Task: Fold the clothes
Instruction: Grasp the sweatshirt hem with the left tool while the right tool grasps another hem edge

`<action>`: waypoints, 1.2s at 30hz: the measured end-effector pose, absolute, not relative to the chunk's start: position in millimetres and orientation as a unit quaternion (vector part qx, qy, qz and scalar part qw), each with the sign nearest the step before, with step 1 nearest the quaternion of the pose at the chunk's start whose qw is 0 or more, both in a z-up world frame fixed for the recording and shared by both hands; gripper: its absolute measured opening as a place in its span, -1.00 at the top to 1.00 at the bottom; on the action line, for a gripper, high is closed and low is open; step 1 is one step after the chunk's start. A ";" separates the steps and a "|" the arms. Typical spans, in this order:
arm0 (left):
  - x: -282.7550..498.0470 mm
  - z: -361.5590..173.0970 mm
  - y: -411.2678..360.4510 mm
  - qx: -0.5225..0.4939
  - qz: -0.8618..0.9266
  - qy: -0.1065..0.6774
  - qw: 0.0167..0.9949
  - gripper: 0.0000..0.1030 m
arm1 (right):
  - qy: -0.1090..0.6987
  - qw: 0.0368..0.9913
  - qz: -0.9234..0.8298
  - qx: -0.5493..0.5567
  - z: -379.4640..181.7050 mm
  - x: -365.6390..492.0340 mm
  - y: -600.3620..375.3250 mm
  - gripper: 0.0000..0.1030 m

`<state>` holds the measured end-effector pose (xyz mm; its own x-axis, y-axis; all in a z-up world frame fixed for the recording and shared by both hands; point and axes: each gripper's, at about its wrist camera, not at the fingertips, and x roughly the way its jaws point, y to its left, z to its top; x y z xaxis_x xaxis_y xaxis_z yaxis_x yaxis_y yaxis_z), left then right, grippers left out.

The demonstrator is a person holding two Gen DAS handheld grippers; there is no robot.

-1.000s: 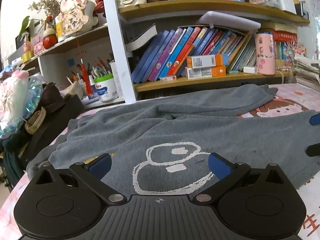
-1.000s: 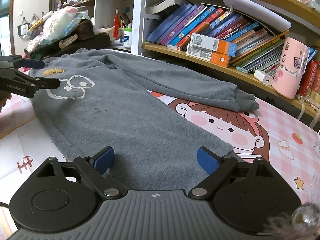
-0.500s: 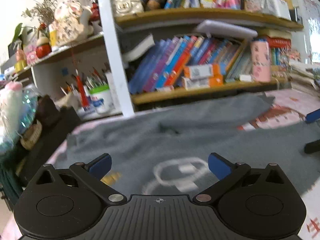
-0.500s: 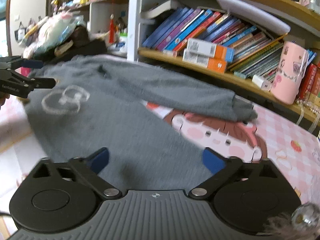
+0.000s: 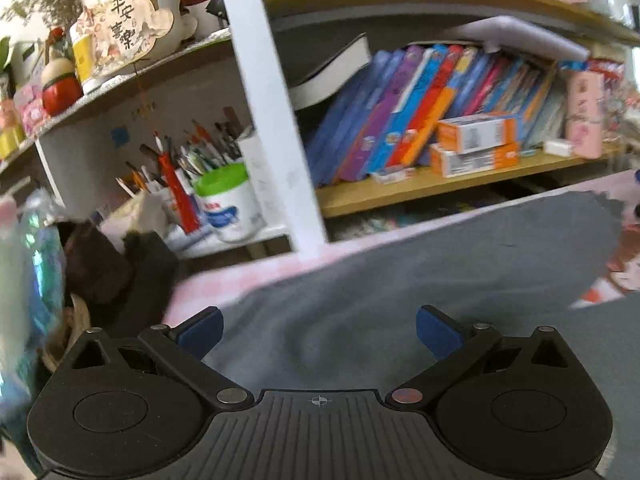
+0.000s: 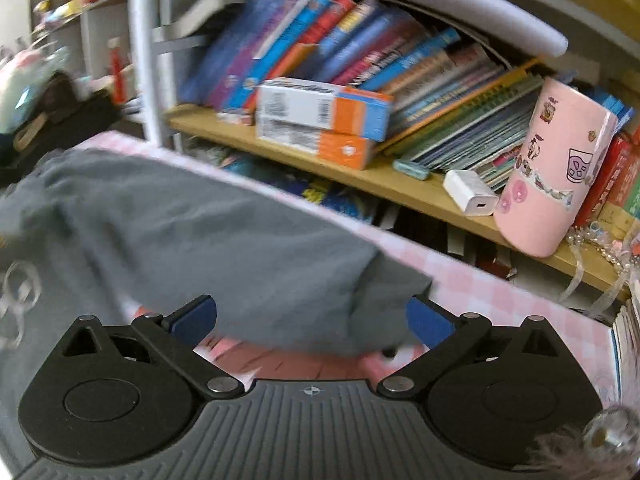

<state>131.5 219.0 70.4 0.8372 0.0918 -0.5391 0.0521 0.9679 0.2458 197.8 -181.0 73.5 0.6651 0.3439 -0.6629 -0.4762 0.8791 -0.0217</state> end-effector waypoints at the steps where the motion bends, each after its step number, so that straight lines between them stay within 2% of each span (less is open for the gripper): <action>1: 141.3 69.5 223.8 0.126 0.011 0.290 0.949 -1.00 | 0.345 0.907 0.224 -0.093 73.9 208.7 -182.2 -0.95; 3: 161.7 64.8 232.4 0.129 0.013 0.303 0.944 -0.98 | 0.352 0.905 0.222 -0.089 73.0 228.8 -182.9 -0.93; 5: 182.8 57.2 239.9 0.135 0.018 0.320 0.938 -0.66 | 0.358 0.902 0.221 -0.092 70.3 246.3 -181.6 -0.78; 7: 198.3 49.6 244.0 0.143 0.016 0.332 0.932 -0.44 | 0.369 0.898 0.221 -0.099 65.0 261.3 -179.8 -0.66; 11: 230.7 34.0 252.0 0.151 0.010 0.351 0.924 -0.43 | 0.380 0.891 0.222 -0.109 52.9 282.0 -175.9 -0.55; 19: 268.5 8.5 270.7 0.141 -0.020 0.389 0.910 -0.44 | 0.395 0.880 0.240 -0.108 29.2 306.8 -166.3 -0.55; 29: 272.3 2.0 305.8 0.029 -0.059 0.401 0.914 -0.42 | 0.404 0.875 0.254 -0.085 17.3 314.8 -174.9 -0.51; 31: 270.2 2.3 305.9 0.026 -0.065 0.399 0.914 -0.32 | 0.404 0.875 0.253 -0.084 18.8 314.1 -175.3 -0.31; 33: 268.3 4.2 305.5 0.025 -0.075 0.401 0.913 -0.08 | 0.405 0.873 0.258 -0.083 21.3 313.4 -174.9 0.13; 34: 266.8 5.7 306.0 0.026 -0.075 0.404 0.911 0.12 | 0.407 0.871 0.262 -0.082 22.5 312.6 -174.9 0.22; 36: 263.7 9.0 307.1 0.026 -0.072 0.411 0.909 0.48 | 0.413 0.866 0.270 -0.077 24.5 310.4 -175.3 0.61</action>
<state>263.7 307.1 9.0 0.6523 -0.1099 -0.7499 0.1523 0.9883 -0.0123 310.4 -175.3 24.5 0.5120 0.4041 -0.7580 -0.5320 0.8420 0.0896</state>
